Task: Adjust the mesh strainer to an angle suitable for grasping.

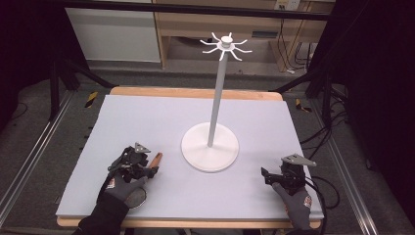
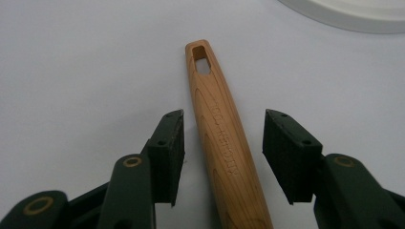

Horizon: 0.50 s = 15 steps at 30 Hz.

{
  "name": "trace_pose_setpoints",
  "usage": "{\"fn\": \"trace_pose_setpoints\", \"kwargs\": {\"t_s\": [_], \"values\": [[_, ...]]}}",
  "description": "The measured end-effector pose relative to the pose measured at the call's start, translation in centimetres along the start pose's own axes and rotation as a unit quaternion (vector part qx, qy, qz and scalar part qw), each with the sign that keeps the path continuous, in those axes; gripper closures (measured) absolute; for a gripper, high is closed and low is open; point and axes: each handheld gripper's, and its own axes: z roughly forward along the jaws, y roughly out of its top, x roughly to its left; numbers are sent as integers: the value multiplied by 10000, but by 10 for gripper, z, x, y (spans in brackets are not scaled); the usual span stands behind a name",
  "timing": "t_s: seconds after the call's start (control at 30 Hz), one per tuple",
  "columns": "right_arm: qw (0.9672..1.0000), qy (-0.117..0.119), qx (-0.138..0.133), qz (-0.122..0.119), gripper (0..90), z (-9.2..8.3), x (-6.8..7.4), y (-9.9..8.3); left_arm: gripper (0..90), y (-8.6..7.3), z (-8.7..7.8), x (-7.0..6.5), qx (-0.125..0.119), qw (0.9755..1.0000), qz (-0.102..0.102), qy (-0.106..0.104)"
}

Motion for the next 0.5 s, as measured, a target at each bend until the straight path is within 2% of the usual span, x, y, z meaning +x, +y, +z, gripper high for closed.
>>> {"fn": "trace_pose_setpoints", "kwargs": {"t_s": [0.23, 0.5], "values": [[10000, -4, 9, 1, 125, 0, 0, 0, 549, 0, 3, 0, 108, 9999, 34, 41], [10000, -3, 12, 0, 125, 0, 0, 0, 589, -1, 6, -2, 205, 9998, -23, 64]]}}
